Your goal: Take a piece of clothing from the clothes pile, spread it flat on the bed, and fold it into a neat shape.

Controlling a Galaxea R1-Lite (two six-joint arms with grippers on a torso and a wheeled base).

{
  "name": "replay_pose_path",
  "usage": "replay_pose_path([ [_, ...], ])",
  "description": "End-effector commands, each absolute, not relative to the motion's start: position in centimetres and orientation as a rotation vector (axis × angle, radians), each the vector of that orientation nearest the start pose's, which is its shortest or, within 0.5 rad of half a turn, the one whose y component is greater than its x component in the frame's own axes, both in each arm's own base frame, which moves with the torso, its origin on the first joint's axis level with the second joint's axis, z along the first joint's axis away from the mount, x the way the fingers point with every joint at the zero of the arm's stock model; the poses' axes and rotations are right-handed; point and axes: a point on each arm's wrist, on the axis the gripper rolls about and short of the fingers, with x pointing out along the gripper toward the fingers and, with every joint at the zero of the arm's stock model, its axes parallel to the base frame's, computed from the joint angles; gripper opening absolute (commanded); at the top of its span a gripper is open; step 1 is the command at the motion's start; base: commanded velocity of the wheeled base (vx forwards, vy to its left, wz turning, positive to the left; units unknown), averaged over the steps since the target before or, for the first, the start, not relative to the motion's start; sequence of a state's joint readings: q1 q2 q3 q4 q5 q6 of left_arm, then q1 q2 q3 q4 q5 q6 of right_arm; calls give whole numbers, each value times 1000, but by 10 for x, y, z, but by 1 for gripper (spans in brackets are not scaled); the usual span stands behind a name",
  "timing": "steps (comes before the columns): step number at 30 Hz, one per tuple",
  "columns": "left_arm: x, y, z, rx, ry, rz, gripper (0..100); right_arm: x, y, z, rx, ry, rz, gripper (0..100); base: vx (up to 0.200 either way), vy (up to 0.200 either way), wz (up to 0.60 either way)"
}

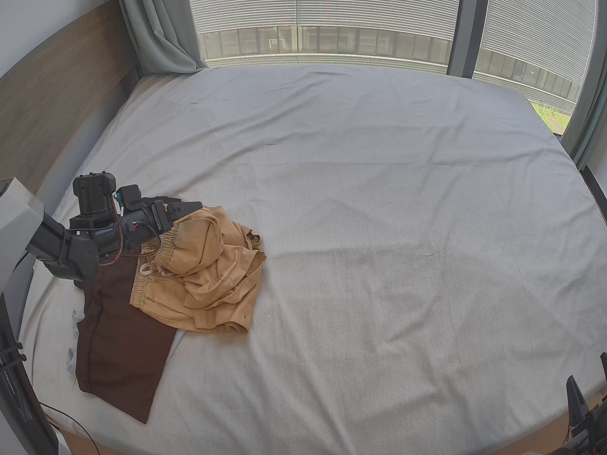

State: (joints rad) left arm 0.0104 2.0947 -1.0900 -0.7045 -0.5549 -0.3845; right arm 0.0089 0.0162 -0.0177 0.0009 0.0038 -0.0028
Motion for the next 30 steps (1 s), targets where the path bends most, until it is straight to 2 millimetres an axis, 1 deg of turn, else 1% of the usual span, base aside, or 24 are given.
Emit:
replay_pose_path([
  [1,404,-12,118,-462,407,-486,100,-23,0,76,-3,0,12,100,0,0,0],
  [21,410,-13,106,-482,422,-482,100,-23,0,76,-5,0,12,100,0,0,0],
  [22,412,-14,102,-493,423,-477,100,-23,0,76,-3,0,14,100,0,0,0],
  [28,421,-16,97,-535,381,-477,100,-23,0,76,-5,0,14,100,0,0,0],
  [29,421,-15,97,-539,379,-476,0,-23,0,76,-5,-2,14,100,0,0,0],
  [30,422,-15,98,-551,379,-474,0,-23,0,76,-5,0,14,100,0,0,0],
])
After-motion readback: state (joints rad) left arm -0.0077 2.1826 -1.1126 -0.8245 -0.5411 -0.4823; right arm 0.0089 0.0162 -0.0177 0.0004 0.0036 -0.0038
